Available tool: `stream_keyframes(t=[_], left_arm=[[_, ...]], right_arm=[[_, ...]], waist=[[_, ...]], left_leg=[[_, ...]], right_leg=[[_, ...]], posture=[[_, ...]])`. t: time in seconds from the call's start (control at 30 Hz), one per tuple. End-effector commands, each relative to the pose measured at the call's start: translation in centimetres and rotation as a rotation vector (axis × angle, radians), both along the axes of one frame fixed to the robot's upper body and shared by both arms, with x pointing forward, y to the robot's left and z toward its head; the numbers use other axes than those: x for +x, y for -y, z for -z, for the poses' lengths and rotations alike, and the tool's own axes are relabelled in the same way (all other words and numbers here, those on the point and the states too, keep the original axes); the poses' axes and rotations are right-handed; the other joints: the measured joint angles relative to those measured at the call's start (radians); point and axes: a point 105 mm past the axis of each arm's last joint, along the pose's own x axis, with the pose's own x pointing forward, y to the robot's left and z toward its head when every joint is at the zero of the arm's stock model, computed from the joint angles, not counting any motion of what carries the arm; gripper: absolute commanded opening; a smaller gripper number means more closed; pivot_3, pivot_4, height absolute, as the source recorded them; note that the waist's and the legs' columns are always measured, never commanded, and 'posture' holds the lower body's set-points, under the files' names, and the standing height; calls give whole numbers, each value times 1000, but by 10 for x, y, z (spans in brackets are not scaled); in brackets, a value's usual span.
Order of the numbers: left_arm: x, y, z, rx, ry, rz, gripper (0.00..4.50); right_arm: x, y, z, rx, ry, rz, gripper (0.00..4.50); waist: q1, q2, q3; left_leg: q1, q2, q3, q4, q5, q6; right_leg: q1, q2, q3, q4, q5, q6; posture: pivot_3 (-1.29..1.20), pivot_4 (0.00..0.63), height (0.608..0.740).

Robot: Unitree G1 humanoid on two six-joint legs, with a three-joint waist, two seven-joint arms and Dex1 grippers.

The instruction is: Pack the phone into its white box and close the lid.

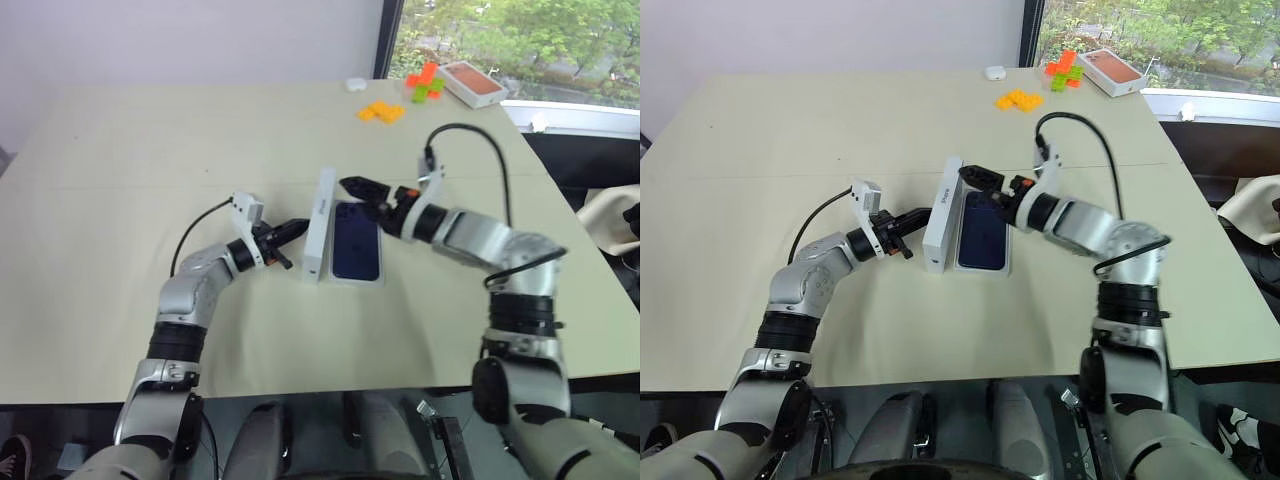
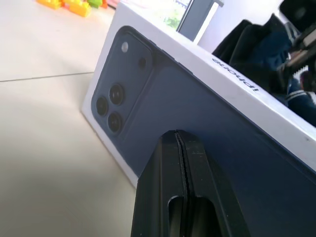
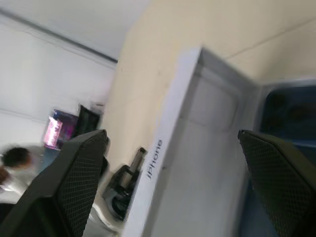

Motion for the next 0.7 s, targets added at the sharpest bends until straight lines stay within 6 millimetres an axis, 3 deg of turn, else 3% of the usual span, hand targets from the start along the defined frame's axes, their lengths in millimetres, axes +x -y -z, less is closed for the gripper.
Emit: stream_keyframes(t=[0.03,0.1,0.17,0.43,0.7], left_arm=[[-2,17,-11,-7,64,31,0],[-1,27,-12,-18,65,46,0],[-2,31,-13,-27,69,54,0],[-4,41,-22,-39,101,79,0],[3,8,-40,-8,161,-12,0]], right_arm=[[7,33,-27,-88,129,60,4466],[10,49,-32,-134,166,90,4466],[9,50,-32,-172,190,68,4466],[-4,44,8,-546,320,-67,4466],[6,40,13,-732,475,-82,4466]], waist=[[9,0,0],[11,0,0],[12,0,0],[11,0,0],[13,0,0]], left_leg=[[0,0,1,0,0,0],[0,0,1,0,0,0],[1,0,2,0,0,0],[2,1,1,1,0,0],[2,1,1,3,0,0]], right_leg=[[0,0,0,0,0,0],[0,0,0,-2,0,1],[1,1,1,-2,0,1],[1,3,1,-1,0,1],[1,3,1,-1,1,1]], posture=[[0,150,740],[0,150,740],[0,150,740],[0,150,740],[0,150,740]])
